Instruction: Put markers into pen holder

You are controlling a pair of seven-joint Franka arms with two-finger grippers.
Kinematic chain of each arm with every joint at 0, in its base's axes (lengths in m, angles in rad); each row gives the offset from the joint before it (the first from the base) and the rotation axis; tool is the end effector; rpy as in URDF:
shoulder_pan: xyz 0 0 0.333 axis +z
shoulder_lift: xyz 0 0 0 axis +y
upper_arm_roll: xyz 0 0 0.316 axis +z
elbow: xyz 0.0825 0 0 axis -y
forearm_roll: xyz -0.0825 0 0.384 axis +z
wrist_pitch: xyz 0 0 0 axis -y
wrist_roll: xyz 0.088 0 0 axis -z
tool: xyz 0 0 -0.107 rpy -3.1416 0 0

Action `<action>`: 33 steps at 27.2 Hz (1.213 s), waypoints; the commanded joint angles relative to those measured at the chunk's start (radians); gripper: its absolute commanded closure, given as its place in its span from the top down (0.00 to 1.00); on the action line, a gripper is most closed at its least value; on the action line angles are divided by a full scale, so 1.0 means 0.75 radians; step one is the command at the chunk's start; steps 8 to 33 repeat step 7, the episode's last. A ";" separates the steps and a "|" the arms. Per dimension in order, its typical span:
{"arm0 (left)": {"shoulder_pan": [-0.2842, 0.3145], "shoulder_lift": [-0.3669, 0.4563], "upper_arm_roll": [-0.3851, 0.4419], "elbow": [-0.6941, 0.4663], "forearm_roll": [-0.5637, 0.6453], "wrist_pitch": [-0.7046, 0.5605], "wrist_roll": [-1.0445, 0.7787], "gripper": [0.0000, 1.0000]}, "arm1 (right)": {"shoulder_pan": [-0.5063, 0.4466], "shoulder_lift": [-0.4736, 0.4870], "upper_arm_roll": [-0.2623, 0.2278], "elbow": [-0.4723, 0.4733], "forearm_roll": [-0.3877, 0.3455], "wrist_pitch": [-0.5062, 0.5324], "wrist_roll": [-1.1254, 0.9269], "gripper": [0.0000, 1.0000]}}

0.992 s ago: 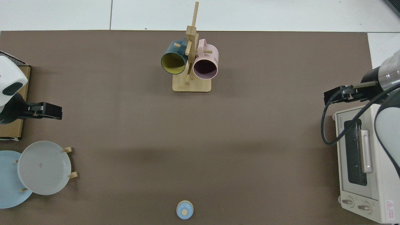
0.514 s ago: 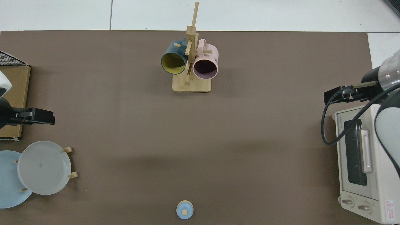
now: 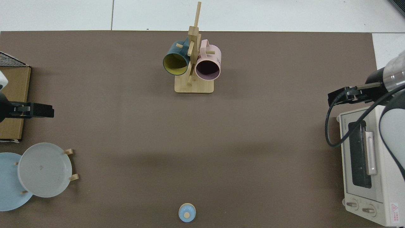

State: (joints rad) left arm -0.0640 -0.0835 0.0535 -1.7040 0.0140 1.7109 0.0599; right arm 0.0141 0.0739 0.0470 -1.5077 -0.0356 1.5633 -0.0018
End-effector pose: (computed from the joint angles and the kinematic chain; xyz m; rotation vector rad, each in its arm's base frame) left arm 0.5408 -0.0032 0.6194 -3.1247 0.1121 -0.1408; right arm 0.5757 0.0303 0.6119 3.1073 0.0977 -0.0268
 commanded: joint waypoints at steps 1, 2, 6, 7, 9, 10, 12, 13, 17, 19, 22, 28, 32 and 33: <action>0.075 0.023 -0.073 0.032 -0.008 0.003 0.022 1.00 | -0.021 -0.033 0.017 -0.039 -0.008 0.006 0.021 1.00; 0.075 0.027 -0.073 0.034 -0.006 -0.003 0.022 1.00 | -0.021 -0.033 0.017 -0.039 -0.008 0.006 0.021 1.00; 0.073 0.027 -0.073 0.036 -0.002 -0.007 0.022 1.00 | -0.021 -0.033 0.017 -0.039 -0.008 0.006 0.021 1.00; 0.073 0.025 -0.073 0.036 -0.004 -0.007 0.022 1.00 | -0.021 -0.033 0.017 -0.039 -0.008 0.006 0.021 1.00; 0.073 0.025 -0.073 0.036 -0.004 -0.007 0.022 1.00 | -0.021 -0.033 0.017 -0.039 -0.008 0.006 0.021 1.00; 0.073 0.025 -0.073 0.036 -0.004 -0.007 0.022 1.00 | -0.021 -0.033 0.017 -0.039 -0.008 0.006 0.021 1.00; 0.073 0.025 -0.073 0.036 -0.004 -0.007 0.022 1.00 | -0.021 -0.033 0.017 -0.039 -0.008 0.006 0.021 1.00; 0.073 0.025 -0.073 0.036 -0.004 -0.007 0.022 1.00 | -0.021 -0.033 0.017 -0.039 -0.008 0.006 0.021 1.00; 0.073 0.025 -0.073 0.036 -0.004 -0.007 0.022 1.00 | -0.021 -0.033 0.017 -0.039 -0.008 0.006 0.021 1.00; 0.073 0.025 -0.073 0.036 -0.004 -0.007 0.022 1.00 | -0.021 -0.033 0.017 -0.039 -0.008 0.006 0.021 1.00; 0.073 0.025 -0.073 0.036 -0.004 -0.007 0.022 1.00 | -0.021 -0.033 0.017 -0.039 -0.008 0.006 0.021 1.00; 0.073 0.025 -0.073 0.036 -0.004 -0.007 0.022 1.00 | -0.021 -0.033 0.017 -0.039 -0.008 0.006 0.021 1.00; 0.073 0.025 -0.073 0.036 -0.004 -0.007 0.022 1.00 | -0.021 -0.033 0.017 -0.039 -0.008 0.006 0.021 1.00; 0.073 0.025 -0.073 0.036 -0.004 -0.007 0.022 1.00 | -0.021 -0.033 0.017 -0.039 -0.008 0.006 0.021 1.00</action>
